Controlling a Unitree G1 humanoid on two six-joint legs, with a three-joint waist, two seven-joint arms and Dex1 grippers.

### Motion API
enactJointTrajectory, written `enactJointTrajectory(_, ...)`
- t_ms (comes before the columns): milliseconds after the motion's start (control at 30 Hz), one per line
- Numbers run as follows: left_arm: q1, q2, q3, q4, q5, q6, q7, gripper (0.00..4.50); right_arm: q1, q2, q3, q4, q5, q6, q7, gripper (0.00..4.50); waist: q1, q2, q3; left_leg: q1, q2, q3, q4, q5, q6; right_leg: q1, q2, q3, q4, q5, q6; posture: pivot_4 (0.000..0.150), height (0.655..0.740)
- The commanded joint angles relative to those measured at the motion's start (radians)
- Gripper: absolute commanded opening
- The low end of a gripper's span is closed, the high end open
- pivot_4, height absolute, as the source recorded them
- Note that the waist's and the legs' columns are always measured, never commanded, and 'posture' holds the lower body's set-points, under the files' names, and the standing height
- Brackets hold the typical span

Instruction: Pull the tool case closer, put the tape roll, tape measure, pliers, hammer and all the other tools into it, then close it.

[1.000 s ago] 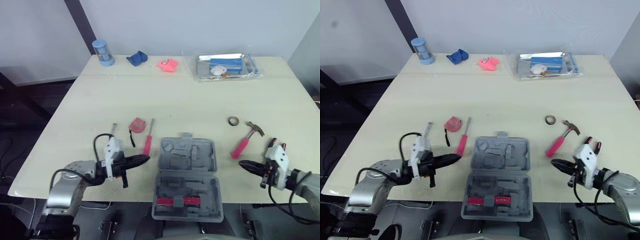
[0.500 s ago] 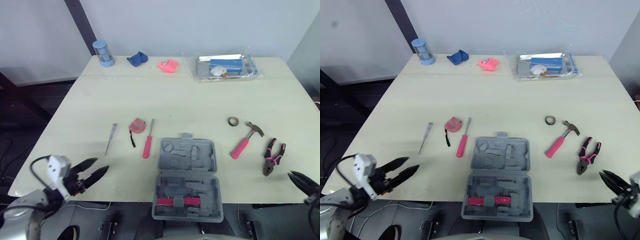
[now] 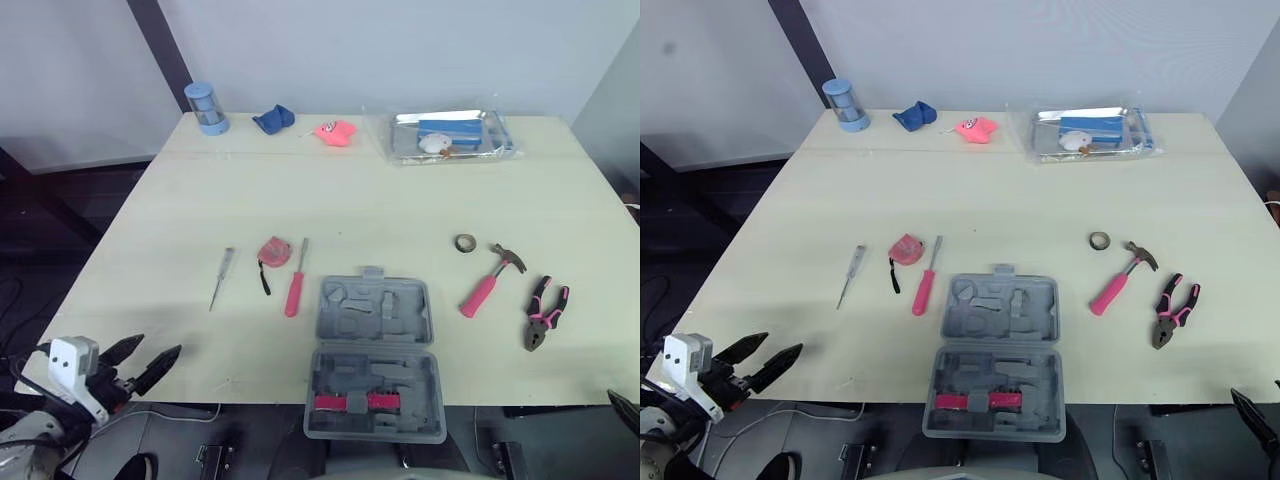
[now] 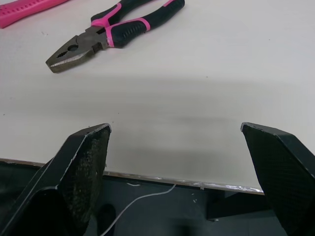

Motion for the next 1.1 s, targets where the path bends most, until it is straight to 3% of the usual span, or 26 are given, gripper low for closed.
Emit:
enactJointTrajectory(33, 0.012, 0.006, 0.032, -0.012, -0.015, -0.016, 0.004, 4.50, -0.003, -0.020, -0.025, -0.029, 0.022, -0.006, -0.003, 4.44, 0.000, 0.000, 0.000, 0.000, 0.000, 0.000, 0.000, 0.000, 0.000, 0.000, 0.000, 0.000, 0.000, 0.000, 0.000, 0.150, 0.7400)
enactJointTrajectory(333, -0.011, -0.001, 0.010, -0.077, -0.021, -0.018, 0.017, 4.50, -0.048, -0.036, 0.017, -0.133, 0.024, 0.050, -0.014, 4.44, 0.001, 0.000, -0.001, 0.000, 0.000, 0.000, 0.000, 0.000, 0.000, 0.000, 0.000, 0.000, 0.000, 0.000, 0.000, 0.150, 0.7400)
enactJointTrajectory(700, -0.065, 0.005, -0.083, -0.275, -0.090, -0.007, -0.099, 4.50, -0.212, -0.165, 0.174, -0.323, 0.007, 0.249, -0.012, 4.44, -0.001, 0.001, -0.001, 0.000, 0.000, 0.000, 0.000, 0.000, 0.000, 0.000, 0.000, 0.000, 0.000, 0.000, 0.000, 0.150, 0.7400)
enactJointTrajectory(867, -0.095, 0.026, -0.161, -0.355, -0.101, 0.005, -0.160, 4.50, -0.412, -0.279, 0.339, -0.297, -0.099, 0.338, -0.013, 4.44, 0.001, 0.002, -0.001, -0.001, 0.000, 0.000, 0.001, 0.000, 0.000, 0.000, 0.000, 0.000, 0.000, 0.000, 0.000, 0.150, 0.7400)
enactJointTrajectory(1100, -0.164, 0.041, -0.245, -0.463, -0.117, 0.039, -0.180, 4.50, -0.833, -0.351, 0.642, -0.117, -0.300, 0.373, 0.074, 4.44, -0.001, 0.003, 0.000, -0.001, 0.000, -0.001, 0.001, 0.000, 0.000, -0.001, 0.000, -0.001, 0.000, 0.000, 0.000, 0.150, 0.7400)
